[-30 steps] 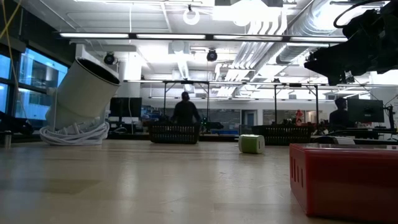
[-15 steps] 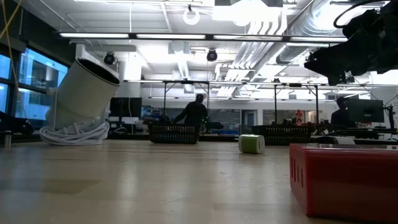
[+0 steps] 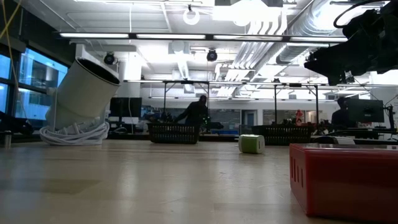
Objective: Pick & Place Office items
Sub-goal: Put the black digital clock into the left black bin
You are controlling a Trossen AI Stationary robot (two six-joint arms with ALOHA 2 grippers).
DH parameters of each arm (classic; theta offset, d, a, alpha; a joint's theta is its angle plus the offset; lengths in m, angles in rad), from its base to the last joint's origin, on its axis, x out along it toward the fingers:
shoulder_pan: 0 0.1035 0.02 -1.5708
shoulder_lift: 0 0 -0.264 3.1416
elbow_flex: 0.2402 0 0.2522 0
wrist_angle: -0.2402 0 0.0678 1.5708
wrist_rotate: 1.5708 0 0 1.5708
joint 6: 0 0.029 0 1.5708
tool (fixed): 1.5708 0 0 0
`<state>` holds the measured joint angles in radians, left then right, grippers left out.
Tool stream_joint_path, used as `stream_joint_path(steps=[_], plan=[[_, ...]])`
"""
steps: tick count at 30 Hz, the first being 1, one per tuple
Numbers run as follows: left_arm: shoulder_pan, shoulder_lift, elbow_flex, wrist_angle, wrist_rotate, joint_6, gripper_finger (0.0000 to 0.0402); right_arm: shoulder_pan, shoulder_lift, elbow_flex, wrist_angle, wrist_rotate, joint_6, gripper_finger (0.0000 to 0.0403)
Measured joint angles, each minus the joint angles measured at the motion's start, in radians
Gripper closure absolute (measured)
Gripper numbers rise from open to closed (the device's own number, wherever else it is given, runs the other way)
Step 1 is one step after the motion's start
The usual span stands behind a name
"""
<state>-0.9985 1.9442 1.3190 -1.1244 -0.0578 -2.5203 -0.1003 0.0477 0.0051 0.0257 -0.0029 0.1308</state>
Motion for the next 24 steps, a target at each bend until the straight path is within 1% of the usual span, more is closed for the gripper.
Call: stream_joint_path(steps=[4,7,24], plan=[[0.000,0.000,0.000,0.000,0.000,0.000,0.0201,0.000,0.000,0.000,0.000,0.000,0.000,0.0208],[0.000,0.000,0.000,0.001,-0.001,0.000,0.0208,0.000,0.000,0.000,0.000,0.000,0.000,0.0208],[0.000,0.000,0.000,0.007,-0.003,0.000,0.0210,0.000,0.000,0.000,0.000,0.000,0.000,0.0208]])
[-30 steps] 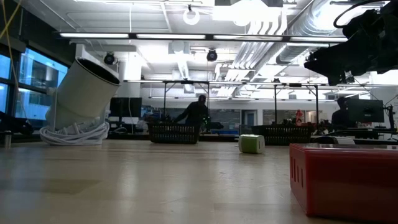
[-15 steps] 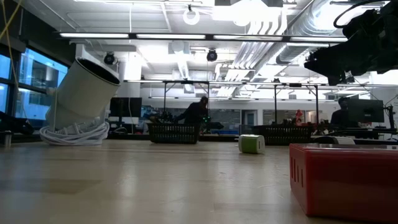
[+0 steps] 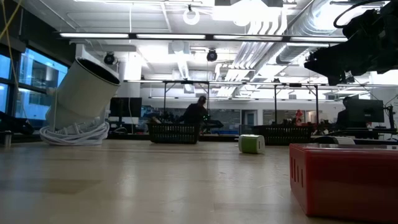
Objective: Pick & Place Office items
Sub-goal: Put the black digital clock into the left black bin
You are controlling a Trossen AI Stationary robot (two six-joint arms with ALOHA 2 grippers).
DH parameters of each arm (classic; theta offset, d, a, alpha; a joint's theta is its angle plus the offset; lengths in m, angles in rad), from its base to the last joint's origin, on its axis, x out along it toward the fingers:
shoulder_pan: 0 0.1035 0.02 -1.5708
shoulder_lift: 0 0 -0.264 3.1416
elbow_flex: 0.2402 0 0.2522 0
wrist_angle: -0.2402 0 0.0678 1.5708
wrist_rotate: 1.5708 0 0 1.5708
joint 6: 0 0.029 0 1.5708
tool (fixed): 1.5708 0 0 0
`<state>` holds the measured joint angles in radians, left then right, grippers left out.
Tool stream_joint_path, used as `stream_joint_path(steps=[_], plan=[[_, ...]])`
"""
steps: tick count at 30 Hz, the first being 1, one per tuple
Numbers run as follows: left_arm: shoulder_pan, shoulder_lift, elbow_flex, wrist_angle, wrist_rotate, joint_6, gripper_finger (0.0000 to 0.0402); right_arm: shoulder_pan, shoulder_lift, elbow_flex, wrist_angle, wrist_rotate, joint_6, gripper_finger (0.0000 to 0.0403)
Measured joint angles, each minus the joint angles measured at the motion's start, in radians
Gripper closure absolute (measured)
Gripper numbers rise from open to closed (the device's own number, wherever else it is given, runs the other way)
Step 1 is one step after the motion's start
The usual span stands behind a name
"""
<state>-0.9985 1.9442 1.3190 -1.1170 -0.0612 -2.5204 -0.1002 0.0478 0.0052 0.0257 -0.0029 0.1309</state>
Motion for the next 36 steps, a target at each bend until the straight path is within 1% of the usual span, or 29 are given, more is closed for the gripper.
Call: stream_joint_path(steps=[3,8,10,16,24,30,36], plan=[[0.000,0.000,0.000,0.000,0.000,0.000,0.0216,0.000,0.000,0.000,0.000,0.000,0.000,0.0208],[0.000,0.000,0.000,-0.001,0.000,0.000,0.0249,0.000,0.000,0.000,0.000,0.000,0.000,0.0208],[0.000,0.000,0.000,-0.001,-0.001,0.000,0.0254,0.000,0.000,0.000,0.000,0.000,0.000,0.0208],[0.000,0.000,0.000,-0.001,-0.018,0.001,0.0244,0.000,0.000,0.000,0.000,0.000,0.000,0.0208],[0.000,-0.005,0.000,-0.019,-0.058,0.020,0.0246,0.000,0.000,0.000,0.000,0.000,0.000,0.0208],[0.004,-0.006,0.000,-0.026,-0.118,0.046,0.0246,0.000,0.000,0.000,0.000,0.000,0.000,0.0208],[0.034,-0.019,0.000,-0.031,-0.129,0.138,0.0247,0.000,0.000,0.000,0.000,0.000,0.000,0.0208]])
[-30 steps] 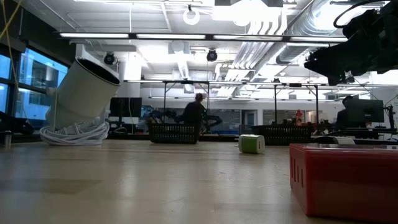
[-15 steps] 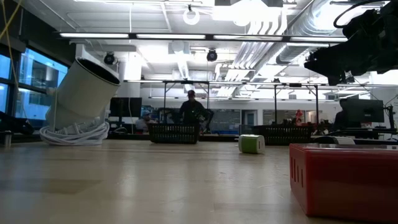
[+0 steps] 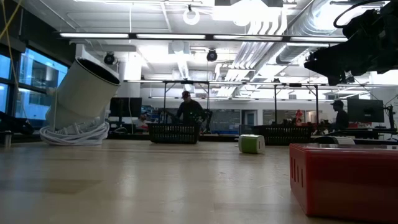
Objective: Pick & Place Office items
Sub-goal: Put the black digital clock into the left black bin
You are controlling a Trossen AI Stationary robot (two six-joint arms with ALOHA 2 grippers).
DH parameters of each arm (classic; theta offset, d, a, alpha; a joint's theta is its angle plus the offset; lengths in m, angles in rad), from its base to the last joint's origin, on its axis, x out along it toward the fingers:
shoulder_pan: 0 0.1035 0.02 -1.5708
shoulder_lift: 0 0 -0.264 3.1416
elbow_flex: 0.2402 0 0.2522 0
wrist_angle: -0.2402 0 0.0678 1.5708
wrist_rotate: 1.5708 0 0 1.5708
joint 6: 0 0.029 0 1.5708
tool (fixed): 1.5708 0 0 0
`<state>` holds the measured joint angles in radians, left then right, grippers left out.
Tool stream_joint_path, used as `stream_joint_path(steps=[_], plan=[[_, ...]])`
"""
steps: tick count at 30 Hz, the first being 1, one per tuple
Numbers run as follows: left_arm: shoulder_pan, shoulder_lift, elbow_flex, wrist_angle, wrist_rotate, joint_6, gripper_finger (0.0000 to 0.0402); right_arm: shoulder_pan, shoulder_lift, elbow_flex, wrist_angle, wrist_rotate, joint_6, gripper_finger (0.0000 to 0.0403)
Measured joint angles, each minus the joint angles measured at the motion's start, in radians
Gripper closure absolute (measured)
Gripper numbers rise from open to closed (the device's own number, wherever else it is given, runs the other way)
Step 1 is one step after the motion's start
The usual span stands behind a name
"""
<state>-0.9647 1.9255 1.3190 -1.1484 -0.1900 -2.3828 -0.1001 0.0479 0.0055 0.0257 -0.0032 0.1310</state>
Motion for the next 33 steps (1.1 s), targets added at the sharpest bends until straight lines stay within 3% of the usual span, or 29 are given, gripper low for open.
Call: stream_joint_path(steps=[9,33], plan=[[0.104,-0.042,0.000,-0.002,-0.004,0.228,0.0247,0.000,0.000,0.000,0.000,0.000,0.000,0.0208],[0.578,-0.095,0.047,0.104,-0.007,1.154,0.0248,0.000,0.000,0.000,0.000,0.000,0.000,0.0208]])
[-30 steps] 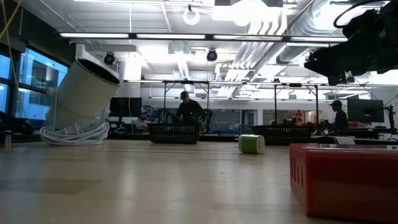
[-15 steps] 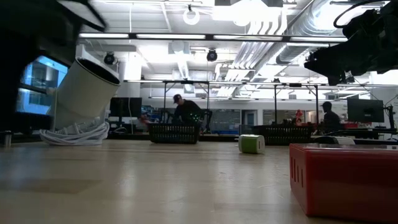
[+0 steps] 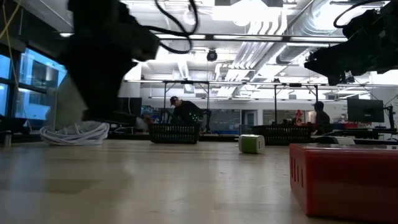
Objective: Pick & Place Office items
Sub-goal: Put the black digital clock into the left black bin
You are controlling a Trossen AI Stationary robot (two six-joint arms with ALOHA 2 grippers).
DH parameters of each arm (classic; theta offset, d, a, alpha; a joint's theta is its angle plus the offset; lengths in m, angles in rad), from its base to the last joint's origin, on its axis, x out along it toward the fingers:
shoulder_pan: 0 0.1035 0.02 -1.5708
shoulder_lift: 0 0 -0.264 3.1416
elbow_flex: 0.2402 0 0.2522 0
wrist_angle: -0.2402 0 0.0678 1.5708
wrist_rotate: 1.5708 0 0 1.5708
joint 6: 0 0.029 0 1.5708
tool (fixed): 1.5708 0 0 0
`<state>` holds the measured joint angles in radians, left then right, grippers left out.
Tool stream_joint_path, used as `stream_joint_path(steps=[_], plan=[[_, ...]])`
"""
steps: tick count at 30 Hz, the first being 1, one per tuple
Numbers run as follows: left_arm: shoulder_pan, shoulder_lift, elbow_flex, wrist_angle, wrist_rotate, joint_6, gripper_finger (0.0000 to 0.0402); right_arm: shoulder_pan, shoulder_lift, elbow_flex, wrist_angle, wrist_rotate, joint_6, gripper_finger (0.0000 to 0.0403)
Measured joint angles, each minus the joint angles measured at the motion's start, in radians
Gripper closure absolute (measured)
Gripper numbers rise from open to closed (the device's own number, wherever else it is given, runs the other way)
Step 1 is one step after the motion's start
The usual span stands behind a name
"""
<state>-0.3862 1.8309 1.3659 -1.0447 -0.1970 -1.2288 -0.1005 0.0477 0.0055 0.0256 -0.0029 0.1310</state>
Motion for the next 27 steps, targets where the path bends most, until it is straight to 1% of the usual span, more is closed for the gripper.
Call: stream_joint_path(steps=[6,13,17,21,27], plan=[[0.095,-0.004,0.052,0.000,0.000,0.185,0.0248,0.000,0.000,0.000,0.000,0.000,0.000,0.0208],[0.200,-0.006,0.150,-0.009,0.011,0.422,0.0248,0.000,0.000,0.000,0.000,0.000,0.000,0.0208],[0.267,-0.007,0.201,-0.051,0.025,0.547,0.0248,0.000,0.000,0.000,0.000,0.000,0.000,0.0208],[0.344,-0.007,0.225,-0.084,0.026,0.654,0.0248,0.000,0.000,0.000,0.000,0.000,0.000,0.0208],[0.465,-0.007,0.231,-0.086,0.025,0.775,0.0248,0.000,0.000,0.000,0.000,0.000,0.000,0.0208]])
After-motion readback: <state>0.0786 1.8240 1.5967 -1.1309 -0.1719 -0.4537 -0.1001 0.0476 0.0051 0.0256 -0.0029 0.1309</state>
